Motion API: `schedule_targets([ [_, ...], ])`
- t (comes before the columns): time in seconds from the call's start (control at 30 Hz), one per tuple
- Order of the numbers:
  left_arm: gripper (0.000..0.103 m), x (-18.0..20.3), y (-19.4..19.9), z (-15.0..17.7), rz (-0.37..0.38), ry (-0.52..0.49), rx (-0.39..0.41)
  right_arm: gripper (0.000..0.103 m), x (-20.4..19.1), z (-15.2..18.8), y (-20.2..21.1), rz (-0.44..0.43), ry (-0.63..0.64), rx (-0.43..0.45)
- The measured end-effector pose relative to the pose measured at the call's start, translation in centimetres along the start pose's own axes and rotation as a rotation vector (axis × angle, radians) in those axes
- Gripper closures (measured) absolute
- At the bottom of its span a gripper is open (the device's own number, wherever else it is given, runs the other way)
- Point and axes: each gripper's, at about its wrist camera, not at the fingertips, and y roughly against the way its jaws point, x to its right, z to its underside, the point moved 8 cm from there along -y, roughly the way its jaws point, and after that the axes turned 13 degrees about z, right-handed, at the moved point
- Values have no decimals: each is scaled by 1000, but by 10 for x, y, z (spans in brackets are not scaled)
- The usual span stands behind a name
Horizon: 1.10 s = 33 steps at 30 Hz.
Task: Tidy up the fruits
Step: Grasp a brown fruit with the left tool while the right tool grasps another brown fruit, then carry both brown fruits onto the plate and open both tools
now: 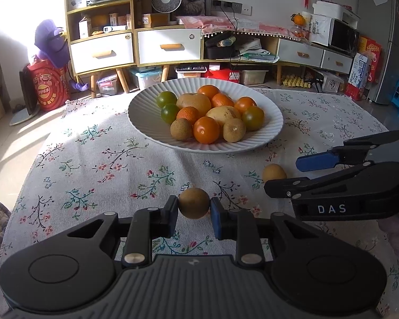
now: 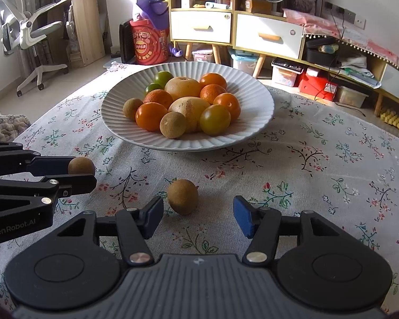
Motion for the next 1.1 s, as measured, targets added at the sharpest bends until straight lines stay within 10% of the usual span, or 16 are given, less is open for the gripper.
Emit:
schedule_targets([
  [0.43, 93, 3, 1, -2, 21, 11, 7, 80, -8, -2, 1, -24, 24, -3],
  [1.1, 93, -5, 16, -27, 60, 30, 67, 80, 2, -22, 26, -74, -40, 56],
])
